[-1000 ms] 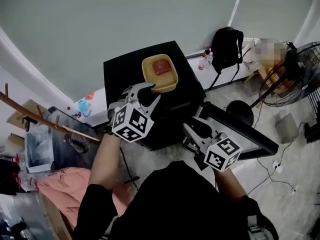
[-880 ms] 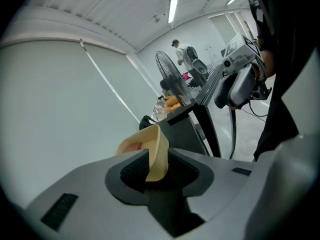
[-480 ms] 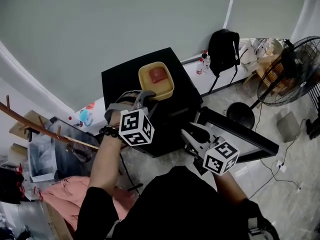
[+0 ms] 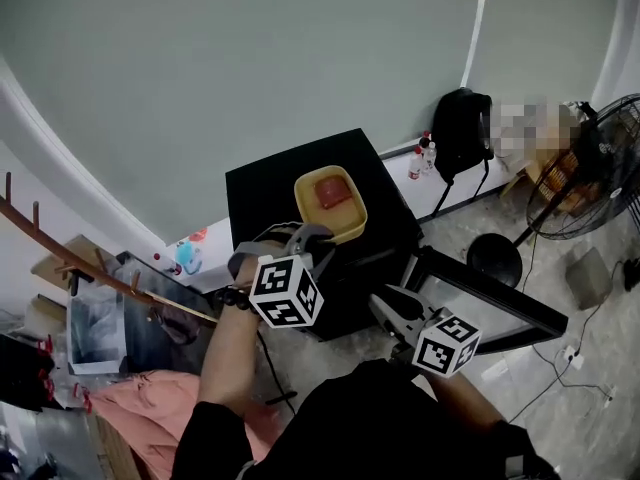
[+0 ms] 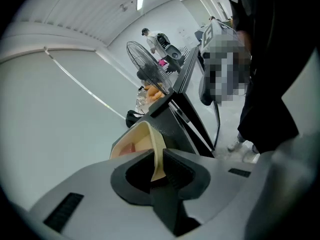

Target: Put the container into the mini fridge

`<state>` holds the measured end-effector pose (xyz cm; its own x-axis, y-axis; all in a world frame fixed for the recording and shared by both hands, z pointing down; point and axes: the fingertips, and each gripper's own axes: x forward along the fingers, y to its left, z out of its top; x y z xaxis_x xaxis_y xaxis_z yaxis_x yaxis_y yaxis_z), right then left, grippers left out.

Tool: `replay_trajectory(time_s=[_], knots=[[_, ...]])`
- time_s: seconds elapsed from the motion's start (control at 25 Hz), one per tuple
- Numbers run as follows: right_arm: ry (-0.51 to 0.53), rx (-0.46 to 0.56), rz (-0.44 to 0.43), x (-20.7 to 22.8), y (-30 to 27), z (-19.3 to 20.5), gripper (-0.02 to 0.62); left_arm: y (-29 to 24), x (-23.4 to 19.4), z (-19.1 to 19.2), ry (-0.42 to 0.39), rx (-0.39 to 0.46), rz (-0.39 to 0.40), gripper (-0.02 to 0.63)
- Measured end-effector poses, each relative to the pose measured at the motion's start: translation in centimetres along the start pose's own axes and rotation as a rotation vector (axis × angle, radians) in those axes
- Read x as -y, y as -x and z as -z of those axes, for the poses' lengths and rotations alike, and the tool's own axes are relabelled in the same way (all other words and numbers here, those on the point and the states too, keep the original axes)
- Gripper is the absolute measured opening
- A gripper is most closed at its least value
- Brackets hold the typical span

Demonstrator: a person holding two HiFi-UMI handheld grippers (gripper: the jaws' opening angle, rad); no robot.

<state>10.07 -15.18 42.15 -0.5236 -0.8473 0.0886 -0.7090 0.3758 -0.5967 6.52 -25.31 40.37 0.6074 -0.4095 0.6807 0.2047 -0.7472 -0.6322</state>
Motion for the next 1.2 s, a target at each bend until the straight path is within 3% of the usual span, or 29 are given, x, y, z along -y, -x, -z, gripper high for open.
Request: replay_trajectory(time_s=[0.12, 0.24, 0.44, 0.6, 1.2], knots=[[-0.166, 0.034, -0.041, -0.1, -0.7, -0.1, 0.129, 1.1, 0.8, -0.1, 0.004, 0.018, 0.001, 0.066], [-0.345, 0.044, -0.093, -0.6, -1.5, -0.2, 0.196, 2.3, 1.7, -0.3, 0.011, 0.034, 0.008, 0.064], [-0.51, 0.093, -0.126, -0.6, -2.6, -1.4, 0.279, 4.0, 3.6, -0.9, 0.009, 0.051, 0.014, 0.063], [-0.653, 0.128, -0.149, -0.9, -4.0, -1.9, 0.308, 5.4, 4.6, -1.3, 0.025, 0.071, 0.012, 0.062], [-0.726, 0.159, -0.178, -3.5, -7.3, -1.7, 0.313, 9.3, 7.0, -1.7, 0.04, 0.154, -0.026, 0.037]])
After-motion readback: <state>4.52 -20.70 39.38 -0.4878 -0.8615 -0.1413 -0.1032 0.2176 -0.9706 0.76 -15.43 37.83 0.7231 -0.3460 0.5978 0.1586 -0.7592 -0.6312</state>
